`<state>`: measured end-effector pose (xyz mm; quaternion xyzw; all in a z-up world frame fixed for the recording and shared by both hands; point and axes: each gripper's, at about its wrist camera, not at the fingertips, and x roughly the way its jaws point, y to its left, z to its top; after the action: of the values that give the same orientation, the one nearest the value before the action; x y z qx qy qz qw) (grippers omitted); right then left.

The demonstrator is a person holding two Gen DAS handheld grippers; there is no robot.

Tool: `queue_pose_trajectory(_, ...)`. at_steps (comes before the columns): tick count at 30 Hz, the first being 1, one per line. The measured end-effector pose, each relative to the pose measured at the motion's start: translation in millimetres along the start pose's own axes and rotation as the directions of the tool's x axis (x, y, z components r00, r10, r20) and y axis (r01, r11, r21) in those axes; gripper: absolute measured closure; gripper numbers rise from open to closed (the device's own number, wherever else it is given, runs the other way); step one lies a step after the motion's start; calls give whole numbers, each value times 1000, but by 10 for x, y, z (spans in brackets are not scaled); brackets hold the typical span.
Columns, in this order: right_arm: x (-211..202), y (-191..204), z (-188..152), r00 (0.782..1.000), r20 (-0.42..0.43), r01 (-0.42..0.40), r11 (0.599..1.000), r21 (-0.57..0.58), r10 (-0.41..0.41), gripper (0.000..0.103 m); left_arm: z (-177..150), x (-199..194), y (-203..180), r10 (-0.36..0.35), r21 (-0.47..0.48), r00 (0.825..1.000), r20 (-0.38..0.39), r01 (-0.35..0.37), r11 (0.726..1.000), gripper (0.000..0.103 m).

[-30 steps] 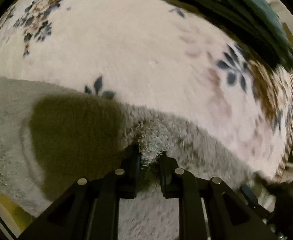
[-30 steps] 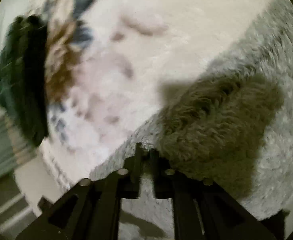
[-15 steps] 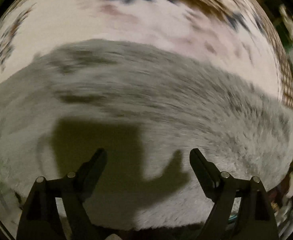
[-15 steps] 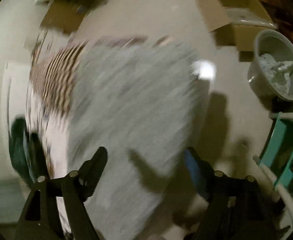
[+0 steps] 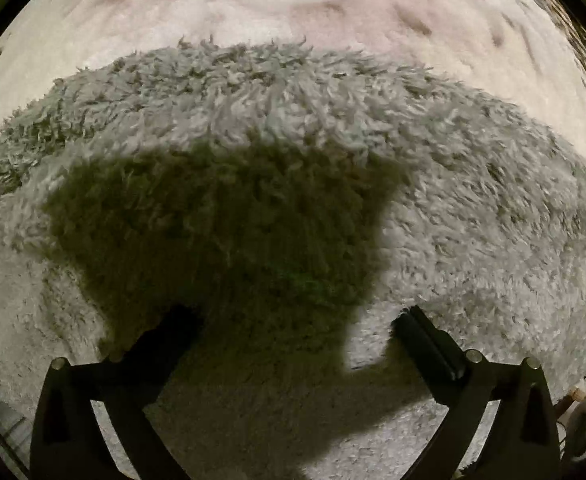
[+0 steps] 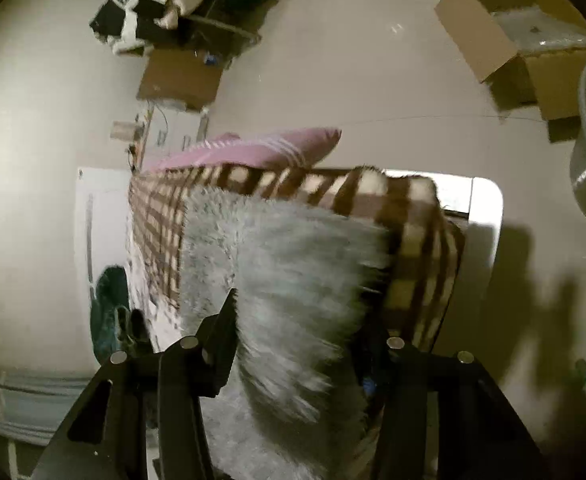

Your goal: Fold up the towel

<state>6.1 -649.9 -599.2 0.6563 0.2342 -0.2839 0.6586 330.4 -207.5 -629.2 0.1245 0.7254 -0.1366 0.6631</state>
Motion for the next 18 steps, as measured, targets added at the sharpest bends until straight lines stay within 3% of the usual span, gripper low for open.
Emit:
queue_pose_trajectory(4,124,-55,45,999,-1,-49,998,50,49,49,131,133,-70,-6,-6,1000,-17,5,1000,0)
queue_pose_trajectory(6,79,27,39,999,31,-27,1000,16,26,73,58,114,-154,-7,-9,1000,-27,7,1000,0)
queue_pose_trajectory(8,22,159,16,998,59,-8,1000,-21,9,76,188,91,-130,-35,-36,999,-5,35,999,0)
queue_pose_trajectory(13,-286,895,-310,996,92,5,981,-194,13,78,197,-311,147,-136,-110,985,110,148,983,0)
queue_pose_trajectory(18,-399,1849,-1103,999,38,8,900,-435,9,78,56,-770,670,-176,-165,965,195,210,964,0)
